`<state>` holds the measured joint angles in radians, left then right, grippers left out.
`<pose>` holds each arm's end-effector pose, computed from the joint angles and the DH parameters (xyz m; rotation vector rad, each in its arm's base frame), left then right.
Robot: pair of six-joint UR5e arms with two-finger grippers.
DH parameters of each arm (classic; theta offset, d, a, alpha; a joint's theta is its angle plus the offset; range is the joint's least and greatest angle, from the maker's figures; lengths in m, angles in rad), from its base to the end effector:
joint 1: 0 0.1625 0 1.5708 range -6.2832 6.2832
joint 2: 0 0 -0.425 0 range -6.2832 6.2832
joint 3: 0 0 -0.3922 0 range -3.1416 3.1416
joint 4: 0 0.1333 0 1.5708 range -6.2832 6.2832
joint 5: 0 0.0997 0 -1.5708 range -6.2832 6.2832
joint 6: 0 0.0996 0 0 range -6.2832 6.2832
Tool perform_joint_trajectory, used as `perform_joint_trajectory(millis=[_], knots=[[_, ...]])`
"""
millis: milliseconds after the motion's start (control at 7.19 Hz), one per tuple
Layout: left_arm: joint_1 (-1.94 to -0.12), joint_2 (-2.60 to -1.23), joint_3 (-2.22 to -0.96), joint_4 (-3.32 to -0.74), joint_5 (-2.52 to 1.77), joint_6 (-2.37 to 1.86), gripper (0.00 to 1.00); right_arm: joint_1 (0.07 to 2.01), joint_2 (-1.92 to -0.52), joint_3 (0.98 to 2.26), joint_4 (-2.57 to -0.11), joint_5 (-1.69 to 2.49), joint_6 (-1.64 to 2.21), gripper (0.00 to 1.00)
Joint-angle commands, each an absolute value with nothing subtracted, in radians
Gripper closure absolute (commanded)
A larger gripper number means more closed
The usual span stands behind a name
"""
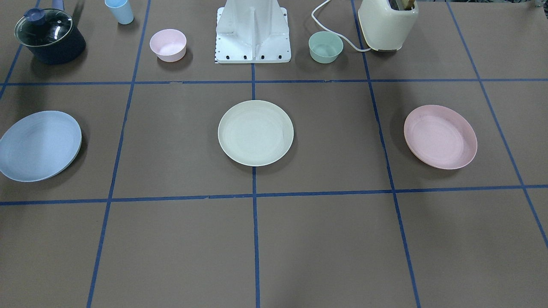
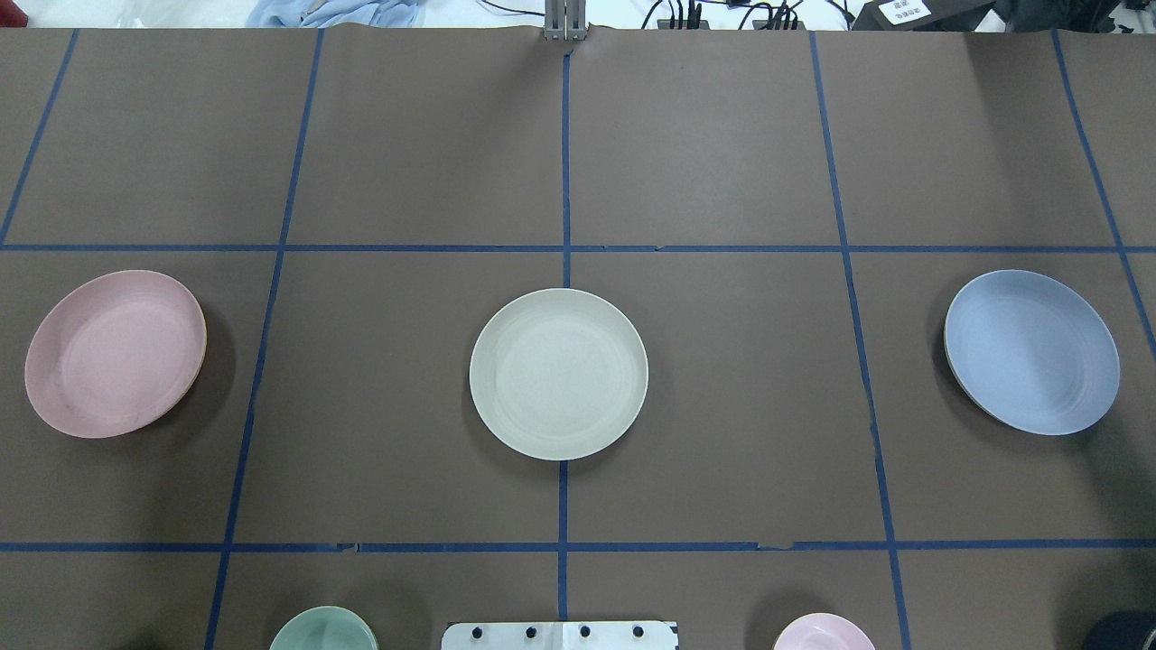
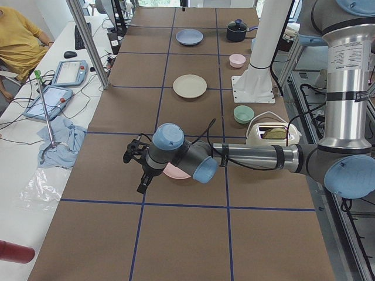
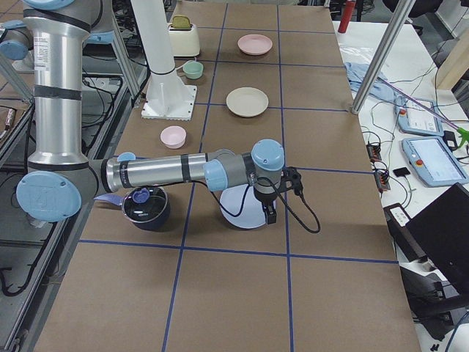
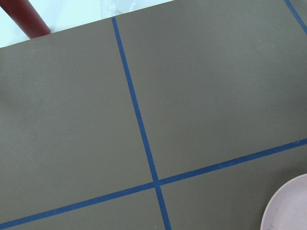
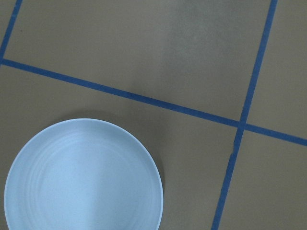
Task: Stack three plates with pink and blue
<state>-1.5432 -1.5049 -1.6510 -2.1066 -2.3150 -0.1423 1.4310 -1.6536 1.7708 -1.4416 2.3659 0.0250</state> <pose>-0.0524 -0.4891 0.5913 0.4601 0.7657 0.0976 -0.0036 -0.4722 0.5835 0.1676 -0.8087 -0.2062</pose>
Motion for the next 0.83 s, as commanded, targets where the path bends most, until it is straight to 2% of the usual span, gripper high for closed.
perform_joint_trajectory(millis=[0, 695], knots=[[-1.545, -1.494, -1.673, -2.091, -2.370, -0.147, 0.00, 1.433, -1.686, 1.773, -1.442, 2.371, 0.029, 0.00], [-1.542, -1.414, -1.669, -2.140, -2.370, -0.138, 0.00, 1.433, -1.721, 1.773, -1.442, 2.396, 0.032, 0.00]])
